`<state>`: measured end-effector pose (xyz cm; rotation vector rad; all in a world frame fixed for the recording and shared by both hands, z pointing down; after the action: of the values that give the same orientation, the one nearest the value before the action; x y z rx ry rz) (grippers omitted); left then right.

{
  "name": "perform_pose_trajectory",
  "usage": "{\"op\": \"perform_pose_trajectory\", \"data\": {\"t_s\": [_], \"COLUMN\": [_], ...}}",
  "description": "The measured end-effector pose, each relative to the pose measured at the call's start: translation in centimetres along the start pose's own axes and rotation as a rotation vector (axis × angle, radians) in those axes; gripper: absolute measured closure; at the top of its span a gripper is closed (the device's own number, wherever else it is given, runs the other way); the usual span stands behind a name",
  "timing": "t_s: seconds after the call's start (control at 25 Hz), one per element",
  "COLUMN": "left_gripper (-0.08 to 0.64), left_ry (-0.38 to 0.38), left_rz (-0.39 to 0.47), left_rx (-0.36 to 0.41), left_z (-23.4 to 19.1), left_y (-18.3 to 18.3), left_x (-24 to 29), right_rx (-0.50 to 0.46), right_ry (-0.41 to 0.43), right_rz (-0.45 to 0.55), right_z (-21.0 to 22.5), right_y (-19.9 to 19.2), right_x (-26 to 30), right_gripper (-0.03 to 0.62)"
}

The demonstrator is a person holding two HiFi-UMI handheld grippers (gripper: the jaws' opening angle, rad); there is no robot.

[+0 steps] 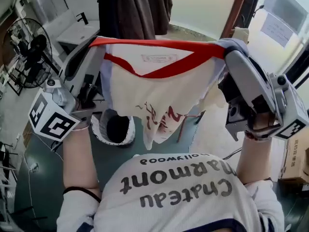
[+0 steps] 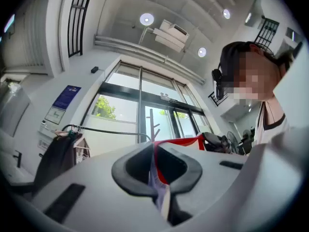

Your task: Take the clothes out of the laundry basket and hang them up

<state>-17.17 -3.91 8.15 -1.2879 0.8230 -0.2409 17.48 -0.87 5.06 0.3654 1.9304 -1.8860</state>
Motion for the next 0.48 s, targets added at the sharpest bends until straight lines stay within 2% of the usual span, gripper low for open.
{"op": "perform_pose_trajectory", "data": {"t_s": [0.12, 0.28, 0.48], "left_gripper": [0.538, 0.538, 0.538], "left_ry": [-0.037, -0.084, -0.187], "left_rz": [0.007, -0.021, -0.056], "left_rx": [-0.075, -0.184, -0.277], "left_z": [4.6, 10.4, 15.7], "left_y": [-1.7, -6.2, -10.7], "left_x": [3.3, 6.9, 11.5], "right_rx": [0.003, -0.002, -0.057], "right_ry": [-0.109, -0.298, -0.477], "right_rz": [-0.027, -0.058, -0.021], "right_z": [-1.8, -4.1, -6.5], "right_y": [1.4, 3.1, 5.3], "right_x": [-5.7, -14.4, -22.5], "right_gripper": [0.557, 0.558, 0.557]}}
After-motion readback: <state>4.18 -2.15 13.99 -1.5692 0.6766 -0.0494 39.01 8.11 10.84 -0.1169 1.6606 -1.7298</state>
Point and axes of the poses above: the fingertips, and each gripper's own axes: x forward along the fingers, z to its right, y out of its top, the point moved 10 cm from there along -x, backward along the fingers, and after that the axes turned 3 degrees about y, right-handed, at the moved point
